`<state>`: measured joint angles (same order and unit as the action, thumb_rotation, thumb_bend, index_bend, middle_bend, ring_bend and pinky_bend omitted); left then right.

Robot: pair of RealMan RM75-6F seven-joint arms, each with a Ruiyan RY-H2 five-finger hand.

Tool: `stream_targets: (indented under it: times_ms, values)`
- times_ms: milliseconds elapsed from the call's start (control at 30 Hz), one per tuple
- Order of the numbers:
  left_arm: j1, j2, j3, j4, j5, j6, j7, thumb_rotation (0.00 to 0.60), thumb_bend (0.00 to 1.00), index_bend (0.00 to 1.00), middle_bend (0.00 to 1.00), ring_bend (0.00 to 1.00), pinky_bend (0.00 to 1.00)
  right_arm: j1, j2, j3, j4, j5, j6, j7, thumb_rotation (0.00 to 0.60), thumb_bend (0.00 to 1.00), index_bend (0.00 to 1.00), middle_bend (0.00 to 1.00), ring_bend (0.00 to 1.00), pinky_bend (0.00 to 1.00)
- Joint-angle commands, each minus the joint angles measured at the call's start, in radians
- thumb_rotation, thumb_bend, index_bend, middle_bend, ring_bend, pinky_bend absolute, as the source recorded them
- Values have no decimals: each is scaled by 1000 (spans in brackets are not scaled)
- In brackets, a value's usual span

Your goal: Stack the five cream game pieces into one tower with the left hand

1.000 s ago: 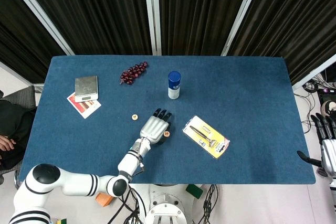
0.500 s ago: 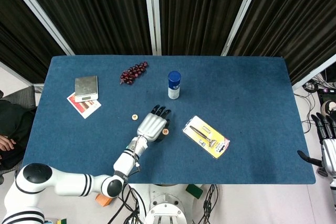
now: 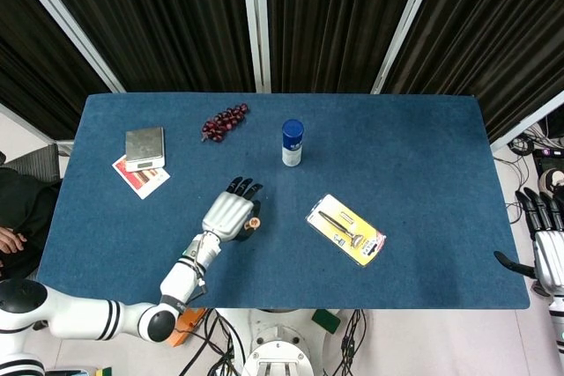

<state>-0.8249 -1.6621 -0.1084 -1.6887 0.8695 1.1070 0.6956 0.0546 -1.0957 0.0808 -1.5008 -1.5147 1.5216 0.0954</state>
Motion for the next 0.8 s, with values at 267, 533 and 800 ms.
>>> stream_targets:
  times_ms: [267, 533, 800]
  values:
    - [7, -9, 8, 18, -1, -6, -1, 600, 325, 504, 99, 0, 1, -4, 2, -3, -12, -6, 10, -10, 600, 175, 0, 99, 0, 60]
    - [8, -21, 7, 41, -15, -9, 6, 600, 318, 497, 99, 0, 1, -13, 4, -5, -10, -5, 21, -5, 600, 175, 0, 99, 0, 60]
    - [12, -14, 10, 32, -14, -5, 15, 600, 315, 484, 99, 0, 1, -13, 3, -5, -8, -6, 21, -3, 600, 175, 0, 99, 0, 60]
